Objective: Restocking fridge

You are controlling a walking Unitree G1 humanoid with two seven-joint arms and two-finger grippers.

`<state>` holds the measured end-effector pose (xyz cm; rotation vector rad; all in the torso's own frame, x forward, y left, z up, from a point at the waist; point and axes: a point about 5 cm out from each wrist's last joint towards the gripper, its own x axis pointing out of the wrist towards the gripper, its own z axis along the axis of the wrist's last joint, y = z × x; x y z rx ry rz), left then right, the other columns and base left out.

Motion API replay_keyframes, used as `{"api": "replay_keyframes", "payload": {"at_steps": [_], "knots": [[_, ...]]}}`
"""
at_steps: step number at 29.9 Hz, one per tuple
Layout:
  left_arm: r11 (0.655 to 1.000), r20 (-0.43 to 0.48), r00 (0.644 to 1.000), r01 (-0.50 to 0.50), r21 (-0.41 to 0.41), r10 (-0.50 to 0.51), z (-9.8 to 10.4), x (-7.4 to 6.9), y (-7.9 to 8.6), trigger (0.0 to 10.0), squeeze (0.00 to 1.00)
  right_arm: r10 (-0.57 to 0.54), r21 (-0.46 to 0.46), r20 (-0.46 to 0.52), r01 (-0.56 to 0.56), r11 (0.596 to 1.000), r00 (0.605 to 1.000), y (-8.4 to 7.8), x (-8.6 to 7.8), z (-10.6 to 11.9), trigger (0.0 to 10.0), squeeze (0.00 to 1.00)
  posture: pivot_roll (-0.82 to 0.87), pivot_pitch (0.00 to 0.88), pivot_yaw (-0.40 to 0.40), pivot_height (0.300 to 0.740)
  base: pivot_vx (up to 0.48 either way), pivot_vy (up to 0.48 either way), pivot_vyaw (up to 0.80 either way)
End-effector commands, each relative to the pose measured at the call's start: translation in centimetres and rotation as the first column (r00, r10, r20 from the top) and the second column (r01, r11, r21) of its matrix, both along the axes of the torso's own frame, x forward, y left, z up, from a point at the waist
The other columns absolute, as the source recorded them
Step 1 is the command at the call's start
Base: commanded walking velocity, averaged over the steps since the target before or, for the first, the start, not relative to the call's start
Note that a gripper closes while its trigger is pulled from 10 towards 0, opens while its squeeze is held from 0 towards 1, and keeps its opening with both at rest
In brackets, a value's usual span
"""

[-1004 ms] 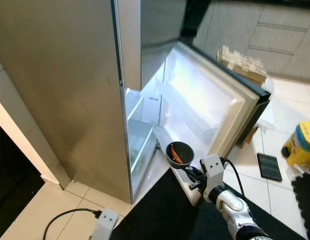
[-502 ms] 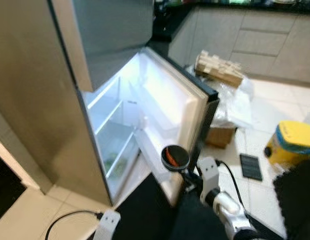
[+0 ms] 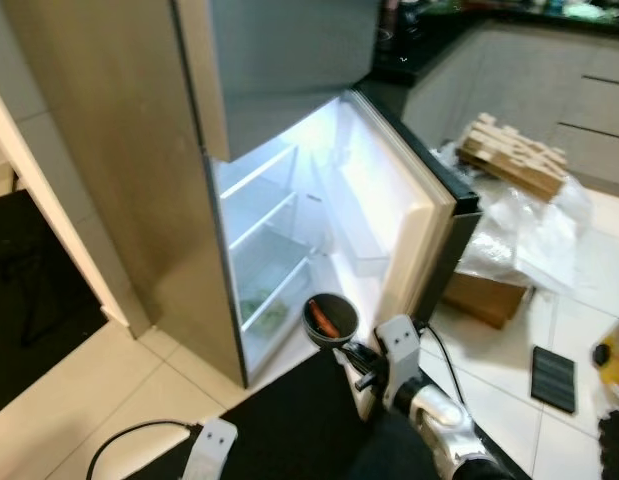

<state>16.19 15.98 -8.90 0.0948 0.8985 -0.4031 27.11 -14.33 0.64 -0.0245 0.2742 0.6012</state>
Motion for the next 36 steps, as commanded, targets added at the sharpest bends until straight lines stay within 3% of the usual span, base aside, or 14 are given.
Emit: {"api": "replay_keyframes", "payload": {"at_steps": [1, 14, 21, 22, 27, 28, 31, 32, 33, 36], "knots": [[1.0, -0.011, 1.0, -0.001, 0.006, 0.001, -0.1, -0.2, 0.1, 10.0, 0.0, -0.014, -0.012, -0.016, 0.013, 1.0, 1.0, -0.5, -0.1, -0.2, 10.0, 0.0, 0.05, 0.033, -0.009, 0.74, 0.0, 0.0, 0.73], [1.0, -0.015, 1.0, 0.003, 0.009, -0.003, -0.1, -0.3, 0.1, 10.0, 0.0, -0.066, -0.063, -0.075, 0.061, 0.996, 0.995, -1.6, -1.0, -1.4, 10.0, 0.0, 0.05, 0.03, -0.009, 0.74, 0.0, 0.0, 0.65], [1.0, -0.022, 1.0, 0.008, 0.015, -0.007, -0.2, -0.3, 0.0, 10.0, 0.0, -0.169, -0.186, -0.153, 0.14, 0.973, 0.974, -3.3, -2.2, -3.2, 10.0, 0.0, 0.06, 0.029, -0.011, 0.74, 0.0, 0.0, 0.0], [1.0, -0.025, 1.0, 0.008, 0.018, -0.007, -0.2, -0.3, 0.0, 10.0, 0.0, -0.185, -0.271, -0.214, 0.124, 0.955, 0.959, -4.2, -3.7, -4.5, 10.0, 0.0, 0.06, 0.027, -0.013, 0.74, 0.0, 0.0, 0.0], [1.0, -0.035, 0.999, 0.005, 0.029, -0.004, -0.3, -0.6, 0.2, 10.0, 0.0, -0.176, -0.376, -0.279, 0.061, 0.925, 0.944, -5.0, -5.8, -6.0, 10.0, 0.0, 0.06, 0.024, -0.013, 0.74, 0.0, 0.0, 0.0], [0.999, -0.044, 0.999, 0.003, 0.036, -0.002, -0.4, -0.8, 0.4, 10.0, 0.0, -0.184, -0.429, -0.318, 0.032, 0.903, 0.93, -5.6, -7.2, -6.9, 10.0, 0.0, 0.06, 0.02, -0.014, 0.74, 0.0, 0.0, 0.0], [0.999, -0.049, 0.999, 0.003, 0.04, -0.001, -0.5, -0.9, 0.5, 10.0, 0.0, -0.204, -0.434, -0.332, 0.043, 0.9, 0.921, -5.8, -7.6, -7.2, 10.0, 0.0, 0.06, 0.02, -0.014, 0.74, 0.0, 0.0, 0.0], [0.999, -0.061, 0.998, -0.002, 0.047, 0.005, -0.6, -1.2, 0.7, 10.0, 0.0, -0.265, -0.445, -0.365, 0.083, 0.892, 0.893, -6.4, -8.7, -7.8, 10.0, 0.0, 0.06, 0.014, -0.014, 0.74, 0.0, 0.0, 0.0], [0.999, -0.061, 0.998, -0.002, 0.047, 0.005, -0.6, -1.2, 0.7, 10.0, 0.0, -0.265, -0.445, -0.365, 0.083, 0.892, 0.893, -6.4, -8.7, -7.8, 10.0, 0.0, 0.06, 0.014, -0.014, 0.74, 0.0, 0.0, 0.0], [0.998, -0.086, 0.996, -0.01, 0.061, 0.015, -0.9, -1.8, 1.0, 10.0, 0.0, -0.385, -0.462, -0.407, 0.176, 0.869, 0.828, -7.6, -10.6, -8.7, 10.0, 0.0, 0.06, 0.012, -0.012, 0.74, 0.0, 0.0, 0.0]]}}
